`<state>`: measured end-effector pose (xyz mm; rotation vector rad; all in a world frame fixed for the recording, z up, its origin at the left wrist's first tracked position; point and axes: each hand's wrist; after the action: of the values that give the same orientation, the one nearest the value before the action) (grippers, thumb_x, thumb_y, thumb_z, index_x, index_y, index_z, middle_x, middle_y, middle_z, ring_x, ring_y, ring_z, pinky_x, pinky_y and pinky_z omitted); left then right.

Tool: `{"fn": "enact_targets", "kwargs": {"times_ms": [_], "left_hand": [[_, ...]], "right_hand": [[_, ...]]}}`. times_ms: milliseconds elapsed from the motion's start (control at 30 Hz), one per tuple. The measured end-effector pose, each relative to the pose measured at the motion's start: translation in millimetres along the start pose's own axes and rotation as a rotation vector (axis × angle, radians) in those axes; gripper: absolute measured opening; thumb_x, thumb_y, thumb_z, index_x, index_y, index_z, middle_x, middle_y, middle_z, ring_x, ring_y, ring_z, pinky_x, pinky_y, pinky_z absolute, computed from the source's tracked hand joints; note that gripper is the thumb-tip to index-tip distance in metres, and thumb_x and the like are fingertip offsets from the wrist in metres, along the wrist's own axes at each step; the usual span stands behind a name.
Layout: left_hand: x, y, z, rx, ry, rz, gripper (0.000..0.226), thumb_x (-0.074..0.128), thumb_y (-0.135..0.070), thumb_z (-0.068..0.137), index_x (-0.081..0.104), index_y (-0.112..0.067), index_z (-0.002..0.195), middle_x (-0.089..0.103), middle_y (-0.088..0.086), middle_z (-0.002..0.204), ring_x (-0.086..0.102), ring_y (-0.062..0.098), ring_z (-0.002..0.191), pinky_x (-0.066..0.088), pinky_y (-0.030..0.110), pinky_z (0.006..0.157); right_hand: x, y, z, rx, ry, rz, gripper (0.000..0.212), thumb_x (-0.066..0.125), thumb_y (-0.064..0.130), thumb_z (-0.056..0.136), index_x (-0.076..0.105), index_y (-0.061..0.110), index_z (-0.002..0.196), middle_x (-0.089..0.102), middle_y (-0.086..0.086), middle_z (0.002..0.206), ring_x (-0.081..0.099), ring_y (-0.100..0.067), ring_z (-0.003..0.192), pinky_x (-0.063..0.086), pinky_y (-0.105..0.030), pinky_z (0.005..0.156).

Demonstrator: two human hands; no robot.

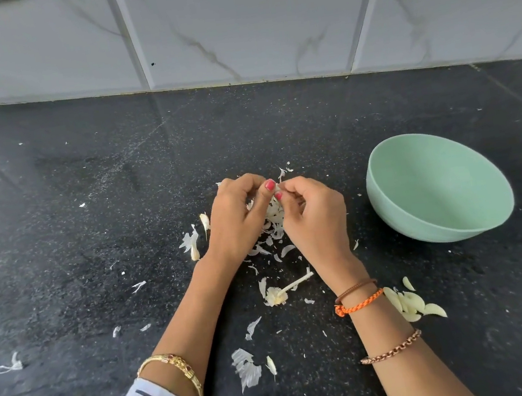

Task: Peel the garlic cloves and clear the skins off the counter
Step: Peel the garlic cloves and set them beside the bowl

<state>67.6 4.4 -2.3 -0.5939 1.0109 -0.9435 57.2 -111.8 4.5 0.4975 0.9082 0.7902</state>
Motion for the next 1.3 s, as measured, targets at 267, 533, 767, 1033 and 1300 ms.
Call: {"fn": "enact_targets", "kwargs": {"times_ms": [267,533,767,1033,1300], "left_hand": [[0.5,0.0,1.1,0.207,-0.055,0.117,0.04,0.032,-0.025,0.096,0.035,-0.022,0.056,0.025,-0.02,0.055,0.031,0.005,0.061,0.031,0.015,0.06],[-3.2,-5.5,1.7,-0.118,0.048,-0.205,0.044,0.035,-0.027,0.099,0.039,-0.017,0.056,0.032,-0.005,0.053,0.031,0.002,0.048,0.025,0.015,0.048],[-9.5,-1.6,5.4,-0.179,-0.046,-0.42,0.031,0.047,-0.023,0.096,0.06,-0.013,0.069,0.05,-0.006,0.06,0.039,-0.002,0.051,0.032,0.012,0.051],[-4.9,-1.3,2.8,-0.228,-0.113,-0.392,0.031,0.055,-0.027,0.093,0.061,-0.006,0.071,0.048,0.005,0.059,0.038,0.007,0.053,0.033,0.02,0.05],[3.4,-1.5,0.1,-0.086,-0.015,-0.176,0.043,0.04,-0.032,0.092,0.055,-0.004,0.062,0.048,-0.015,0.051,0.04,0.002,0.054,0.033,0.02,0.057]], "right_hand": [[-0.8,0.1,2.1,-0.095,-0.015,0.002,0.021,0.059,0.007,0.081,0.067,0.004,0.062,0.064,-0.005,0.057,0.057,-0.018,0.051,0.04,-0.023,0.045],[-7.7,-0.3,6.1,0.141,0.091,0.271,0.012,0.066,-0.005,0.079,0.075,0.003,0.079,0.066,0.008,0.067,0.06,0.005,0.06,0.045,-0.009,0.057],[-8.7,5.8,3.6,0.146,-0.049,0.284,0.011,0.073,0.0,0.075,0.075,0.007,0.083,0.067,0.011,0.072,0.065,0.002,0.068,0.048,-0.009,0.062],[-3.1,5.8,1.5,0.122,-0.069,0.152,0.031,0.057,-0.003,0.078,0.072,0.014,0.1,0.064,0.001,0.103,0.06,-0.012,0.1,0.051,-0.036,0.085],[-6.1,9.2,3.0,0.135,0.017,0.296,0.008,0.068,0.003,0.081,0.074,0.005,0.086,0.07,0.002,0.076,0.064,-0.002,0.07,0.044,-0.008,0.062]]}}
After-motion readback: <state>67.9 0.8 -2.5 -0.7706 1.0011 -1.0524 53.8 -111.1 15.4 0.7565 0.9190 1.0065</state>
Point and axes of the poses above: each hand's wrist, its own z-axis towards the middle knuckle, its own x-axis out of the palm, y = z × x
